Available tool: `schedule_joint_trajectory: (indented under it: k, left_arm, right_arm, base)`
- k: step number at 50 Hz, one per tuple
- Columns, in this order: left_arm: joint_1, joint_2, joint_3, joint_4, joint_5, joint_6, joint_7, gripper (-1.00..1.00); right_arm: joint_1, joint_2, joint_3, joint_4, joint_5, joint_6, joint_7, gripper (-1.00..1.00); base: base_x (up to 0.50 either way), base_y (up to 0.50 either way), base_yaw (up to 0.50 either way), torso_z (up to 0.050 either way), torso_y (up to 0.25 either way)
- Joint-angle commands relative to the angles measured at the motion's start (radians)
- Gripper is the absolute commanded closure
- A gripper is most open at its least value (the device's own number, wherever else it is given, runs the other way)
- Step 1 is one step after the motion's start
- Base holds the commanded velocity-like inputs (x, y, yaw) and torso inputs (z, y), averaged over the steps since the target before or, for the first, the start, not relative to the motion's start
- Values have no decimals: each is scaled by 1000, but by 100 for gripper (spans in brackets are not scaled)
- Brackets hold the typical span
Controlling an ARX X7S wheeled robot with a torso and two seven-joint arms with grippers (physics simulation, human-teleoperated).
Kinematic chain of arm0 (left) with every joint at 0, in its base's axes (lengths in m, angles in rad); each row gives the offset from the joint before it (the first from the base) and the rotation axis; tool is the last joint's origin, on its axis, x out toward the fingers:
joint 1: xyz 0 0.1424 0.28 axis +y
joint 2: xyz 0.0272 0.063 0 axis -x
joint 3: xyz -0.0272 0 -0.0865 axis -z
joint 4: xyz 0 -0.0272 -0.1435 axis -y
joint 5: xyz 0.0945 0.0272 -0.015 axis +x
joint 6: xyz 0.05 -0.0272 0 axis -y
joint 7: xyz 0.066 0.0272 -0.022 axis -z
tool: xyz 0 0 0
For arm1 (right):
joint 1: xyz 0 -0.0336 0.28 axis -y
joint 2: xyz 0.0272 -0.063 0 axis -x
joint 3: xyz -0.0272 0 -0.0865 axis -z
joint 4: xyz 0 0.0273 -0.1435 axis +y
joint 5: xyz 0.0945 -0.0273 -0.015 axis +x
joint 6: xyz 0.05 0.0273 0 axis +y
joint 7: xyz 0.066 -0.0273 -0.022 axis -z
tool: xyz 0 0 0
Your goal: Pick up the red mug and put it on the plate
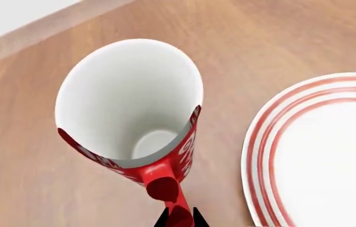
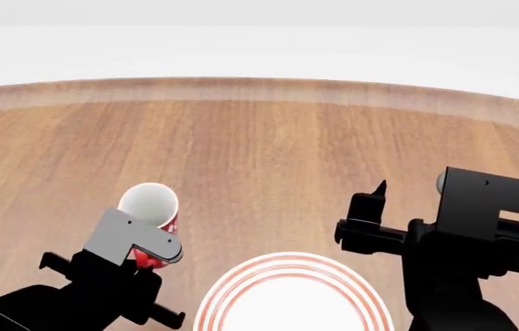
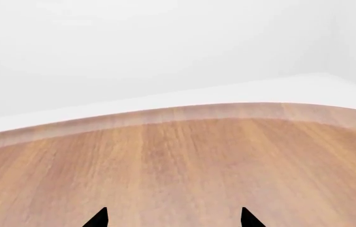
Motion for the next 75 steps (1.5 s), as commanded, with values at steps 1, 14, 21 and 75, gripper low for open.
schedule_joint_trajectory:
  k: [1,14,21,75]
  left_arm:
    - [-33,37,74,-3,12,8,38,100]
    - [-37,67,133,67,-9,-29,69,100]
    - [-32,88,186,87,-9,-29,88,100]
    - [-423,187,1024,-509,-867,368,53,100]
  right_arm:
    - [3,3,4,-3,8,3,7,-100]
    - [3,4,7,5,12,-2,14,-100]
    - [4,4,6,12,13,-6,18,-100]
    - [-9,12,2,20,41,-30,21,-100]
  base:
    - [0,0,0,0,0]
    - [0,0,0,0,0]
    - [0,0,0,0,1]
    - [0,0,0,0,0]
